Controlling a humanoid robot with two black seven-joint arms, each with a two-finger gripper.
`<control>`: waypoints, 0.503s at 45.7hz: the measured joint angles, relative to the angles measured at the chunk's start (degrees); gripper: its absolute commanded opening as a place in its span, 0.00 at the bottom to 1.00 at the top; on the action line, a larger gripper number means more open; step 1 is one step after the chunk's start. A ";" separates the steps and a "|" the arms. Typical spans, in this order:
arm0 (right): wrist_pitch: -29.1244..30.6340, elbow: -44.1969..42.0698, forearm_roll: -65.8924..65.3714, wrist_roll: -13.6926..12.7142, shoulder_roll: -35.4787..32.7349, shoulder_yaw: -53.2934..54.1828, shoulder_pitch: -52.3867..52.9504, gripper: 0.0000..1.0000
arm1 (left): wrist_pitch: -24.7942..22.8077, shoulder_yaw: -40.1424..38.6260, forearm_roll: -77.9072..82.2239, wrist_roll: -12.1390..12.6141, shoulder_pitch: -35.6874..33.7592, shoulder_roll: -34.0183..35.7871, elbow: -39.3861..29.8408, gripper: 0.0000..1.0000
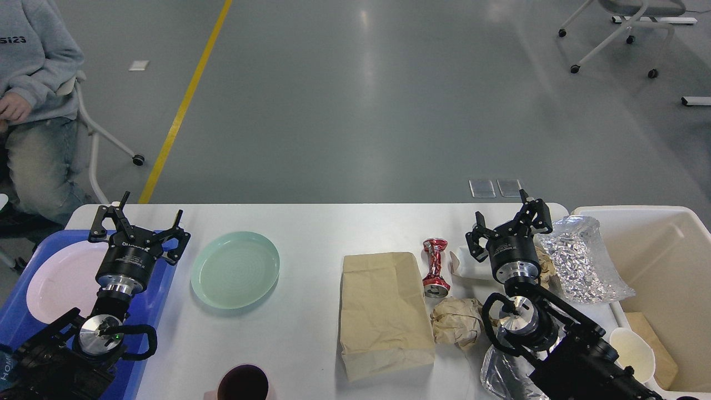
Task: Tidy desktop
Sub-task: 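Raise the left gripper up from the blue tray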
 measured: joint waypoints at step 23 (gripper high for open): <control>0.00 0.00 0.00 0.00 0.00 0.00 0.00 1.00 | 0.27 -0.33 -0.66 0.14 0.04 2.36 -0.28 0.98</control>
